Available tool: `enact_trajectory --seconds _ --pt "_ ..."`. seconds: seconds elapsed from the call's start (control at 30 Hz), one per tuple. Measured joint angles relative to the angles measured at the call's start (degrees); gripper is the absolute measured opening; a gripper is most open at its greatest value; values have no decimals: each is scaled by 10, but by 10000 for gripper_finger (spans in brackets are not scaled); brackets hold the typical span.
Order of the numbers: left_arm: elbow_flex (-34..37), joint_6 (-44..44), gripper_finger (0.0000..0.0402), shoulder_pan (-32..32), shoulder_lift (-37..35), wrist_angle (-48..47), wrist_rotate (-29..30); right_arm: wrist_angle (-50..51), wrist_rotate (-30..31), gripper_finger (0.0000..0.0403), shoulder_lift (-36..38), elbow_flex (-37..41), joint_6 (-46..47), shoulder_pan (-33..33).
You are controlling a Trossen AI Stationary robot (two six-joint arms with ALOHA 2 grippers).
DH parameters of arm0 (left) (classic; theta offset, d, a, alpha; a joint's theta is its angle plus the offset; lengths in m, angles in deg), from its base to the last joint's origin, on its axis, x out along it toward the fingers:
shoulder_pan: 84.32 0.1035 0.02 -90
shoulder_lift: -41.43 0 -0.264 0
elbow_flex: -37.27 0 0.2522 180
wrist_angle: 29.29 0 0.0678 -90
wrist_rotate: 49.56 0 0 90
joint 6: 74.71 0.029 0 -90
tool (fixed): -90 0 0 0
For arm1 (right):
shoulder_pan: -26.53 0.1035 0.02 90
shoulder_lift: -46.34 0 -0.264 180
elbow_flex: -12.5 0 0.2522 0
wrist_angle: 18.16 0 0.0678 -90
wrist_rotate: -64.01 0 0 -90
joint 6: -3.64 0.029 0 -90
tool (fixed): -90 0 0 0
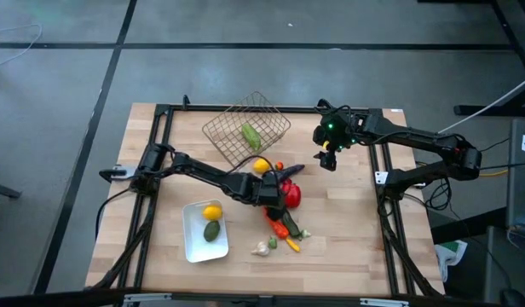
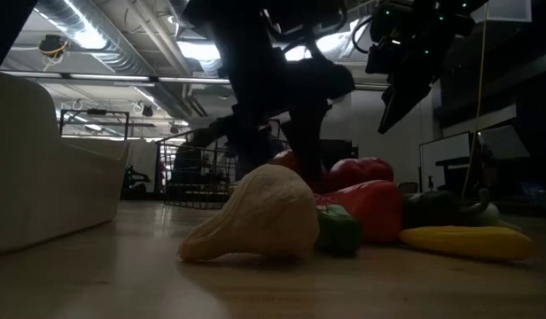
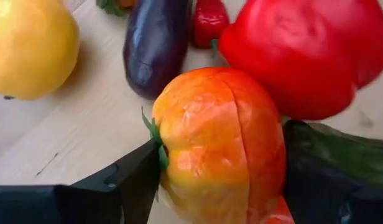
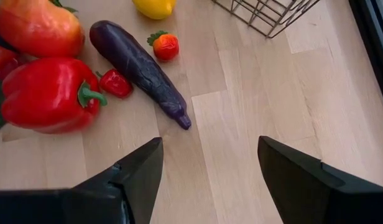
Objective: Sort produce into baskets
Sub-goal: Put the big orange persimmon into the white bin
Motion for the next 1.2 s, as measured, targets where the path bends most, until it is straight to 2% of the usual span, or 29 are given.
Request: enact_trajectory --seconds 0.13,0.43,0.53,0.7,0.87,1.2 --pt "-39 37 286 0 0 -63 -14 0 0 260 0 0 0 0" --pt "-200 117 289 -12 -1 -331 -21 0 0 260 0 0 0 0" --pt "-246 115 289 -24 -1 -416 -22 0 0 260 0 0 0 0" --pt "-275 38 290 -58 -2 -538 -28 0 0 260 0 0 0 0" --pt "-269 -30 290 -107 -2 -535 -75 0 0 260 0 0 0 0" --pt "-269 -219 290 -190 -1 -535 -76 0 0 260 0 0 0 0"
